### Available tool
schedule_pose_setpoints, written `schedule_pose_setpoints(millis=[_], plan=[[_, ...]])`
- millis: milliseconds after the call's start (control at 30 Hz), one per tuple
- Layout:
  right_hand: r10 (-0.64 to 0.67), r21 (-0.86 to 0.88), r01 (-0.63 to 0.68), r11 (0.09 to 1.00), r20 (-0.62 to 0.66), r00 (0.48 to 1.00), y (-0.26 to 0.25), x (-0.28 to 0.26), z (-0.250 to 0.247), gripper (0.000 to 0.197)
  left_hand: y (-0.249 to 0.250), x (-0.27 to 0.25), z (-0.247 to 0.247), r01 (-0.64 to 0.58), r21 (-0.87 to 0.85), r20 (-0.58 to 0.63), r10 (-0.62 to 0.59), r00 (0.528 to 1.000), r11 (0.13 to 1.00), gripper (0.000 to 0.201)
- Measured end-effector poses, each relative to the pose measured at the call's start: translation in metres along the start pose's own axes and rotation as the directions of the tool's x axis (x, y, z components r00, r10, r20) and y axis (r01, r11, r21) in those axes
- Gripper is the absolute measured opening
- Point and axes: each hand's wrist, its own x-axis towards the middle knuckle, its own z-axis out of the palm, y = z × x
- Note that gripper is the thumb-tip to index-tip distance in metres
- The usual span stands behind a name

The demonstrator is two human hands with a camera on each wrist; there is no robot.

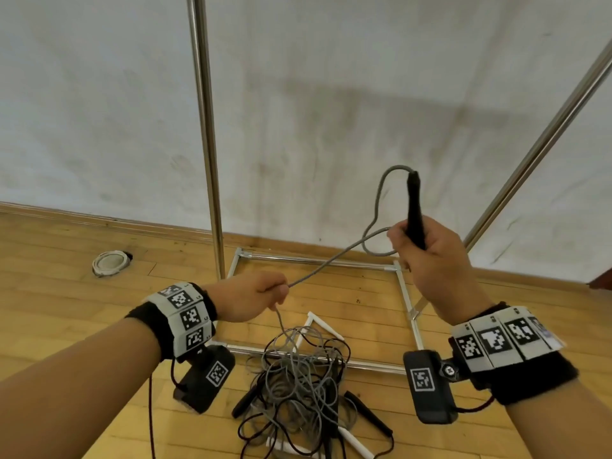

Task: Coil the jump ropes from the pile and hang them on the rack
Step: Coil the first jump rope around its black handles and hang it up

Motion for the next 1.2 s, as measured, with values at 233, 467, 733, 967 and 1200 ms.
schedule_pose_setpoints(millis=[233, 467, 733, 967, 1200], plan=[[0.083, 0.008, -0.083, 0.997, -0.007, 0.997, 0.012, 0.000, -0.016, 0.027, -0.012, -0.004, -0.025, 0.015, 0.008, -0.312, -0.012, 0.950, 1.000, 0.027], [0.190, -0.597, -0.113, 0.794, 0.068, 0.979, 0.034, -0.006, -0.005, 0.021, 0.029, -0.004, -0.017, -0.119, 0.114, -0.256, 0.145, 0.956, 0.986, 0.021], [-0.153, -0.337, 0.256, 0.906, 0.305, 0.940, 0.008, -0.023, 0.038, 0.015, 0.073, -0.002, -0.001, -0.212, 0.082, -0.272, 0.226, 0.935, 0.974, 0.027], [-0.135, -0.250, 0.196, 0.948, 0.239, 0.962, 0.007, -0.021, 0.040, 0.019, 0.062, -0.004, -0.002, -0.225, -0.080, -0.322, 0.188, 0.928, 0.971, 0.026], [-0.062, -0.022, 0.064, 0.998, 0.074, 0.995, 0.005, -0.009, 0.015, 0.016, 0.018, -0.001, 0.008, -0.045, -0.041, 0.015, 0.045, 0.999, 0.998, 0.021]])
